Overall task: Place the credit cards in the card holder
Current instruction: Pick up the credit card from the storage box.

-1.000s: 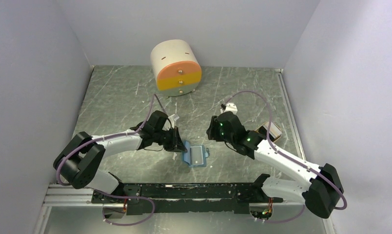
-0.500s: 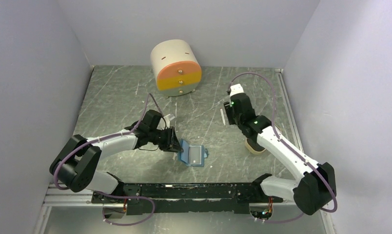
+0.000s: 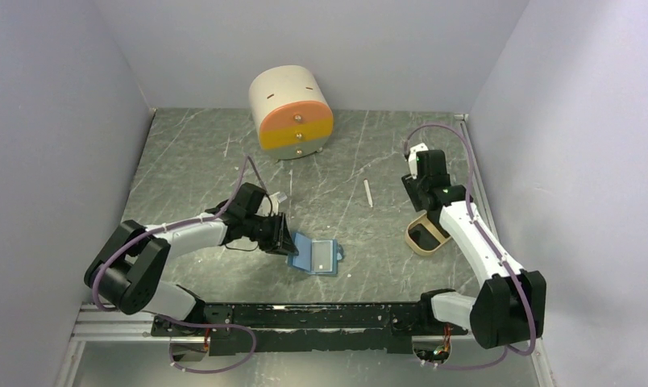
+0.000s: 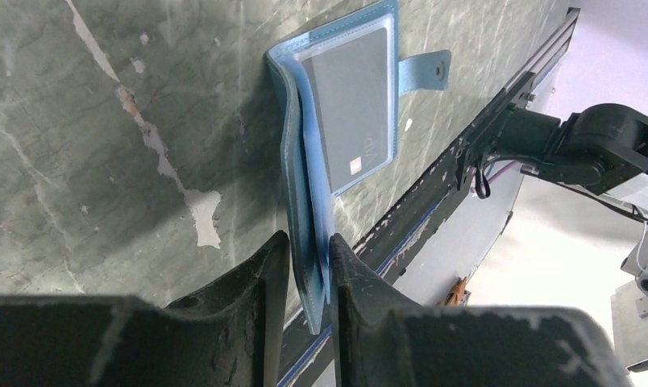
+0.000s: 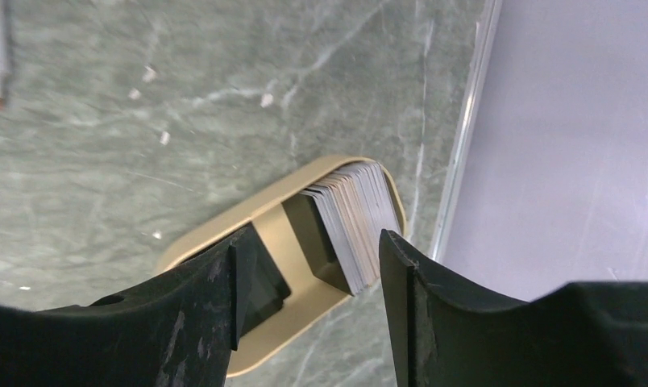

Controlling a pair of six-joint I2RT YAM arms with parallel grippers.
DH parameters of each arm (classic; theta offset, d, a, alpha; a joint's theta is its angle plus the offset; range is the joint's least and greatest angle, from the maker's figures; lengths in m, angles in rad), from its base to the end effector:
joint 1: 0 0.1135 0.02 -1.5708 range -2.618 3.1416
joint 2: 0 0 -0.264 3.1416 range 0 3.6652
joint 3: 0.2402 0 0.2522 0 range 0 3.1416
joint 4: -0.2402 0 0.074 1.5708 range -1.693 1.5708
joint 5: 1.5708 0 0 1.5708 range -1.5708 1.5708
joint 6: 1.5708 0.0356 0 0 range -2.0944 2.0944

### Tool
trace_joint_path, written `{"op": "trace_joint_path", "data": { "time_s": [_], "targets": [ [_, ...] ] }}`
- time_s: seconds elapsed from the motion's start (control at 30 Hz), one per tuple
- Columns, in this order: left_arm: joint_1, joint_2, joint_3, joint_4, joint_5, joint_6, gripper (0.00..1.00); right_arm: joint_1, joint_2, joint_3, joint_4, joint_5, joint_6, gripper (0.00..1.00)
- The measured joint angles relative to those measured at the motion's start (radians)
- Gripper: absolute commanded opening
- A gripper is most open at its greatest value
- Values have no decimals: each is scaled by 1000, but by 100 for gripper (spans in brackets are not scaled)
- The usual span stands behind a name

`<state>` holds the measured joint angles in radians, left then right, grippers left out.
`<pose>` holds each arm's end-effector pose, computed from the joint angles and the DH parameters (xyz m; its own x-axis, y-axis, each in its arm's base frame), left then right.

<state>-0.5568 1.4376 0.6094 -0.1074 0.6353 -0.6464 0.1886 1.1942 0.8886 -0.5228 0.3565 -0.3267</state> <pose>0.2059 -0.1531 0.1526 -0.9817 0.0401 -0.1859 0.1666 0.6531 -0.7387 0.2451 0.0341 0.2634 -0.7035 -0.4404 -0.5578 -0.1792 0.8694 -0.4605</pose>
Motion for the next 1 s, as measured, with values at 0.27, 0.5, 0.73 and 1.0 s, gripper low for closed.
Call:
{"op": "trace_joint_path", "data": {
  "time_s": [0.27,0.5,0.73,1.0],
  "targets": [
    [0,19,0,-14,2,5,28,-69,89,-14,-10,37,-103,66],
    [0,49,0,-12,16,5,27,-117,132,-18,26,59,-153,68],
    [0,61,1,-12,25,5,27,-117,184,-72,71,61,-186,69],
    [2,62,1,-12,29,7,27,-123,230,-108,130,116,-212,69]
  ]
}}
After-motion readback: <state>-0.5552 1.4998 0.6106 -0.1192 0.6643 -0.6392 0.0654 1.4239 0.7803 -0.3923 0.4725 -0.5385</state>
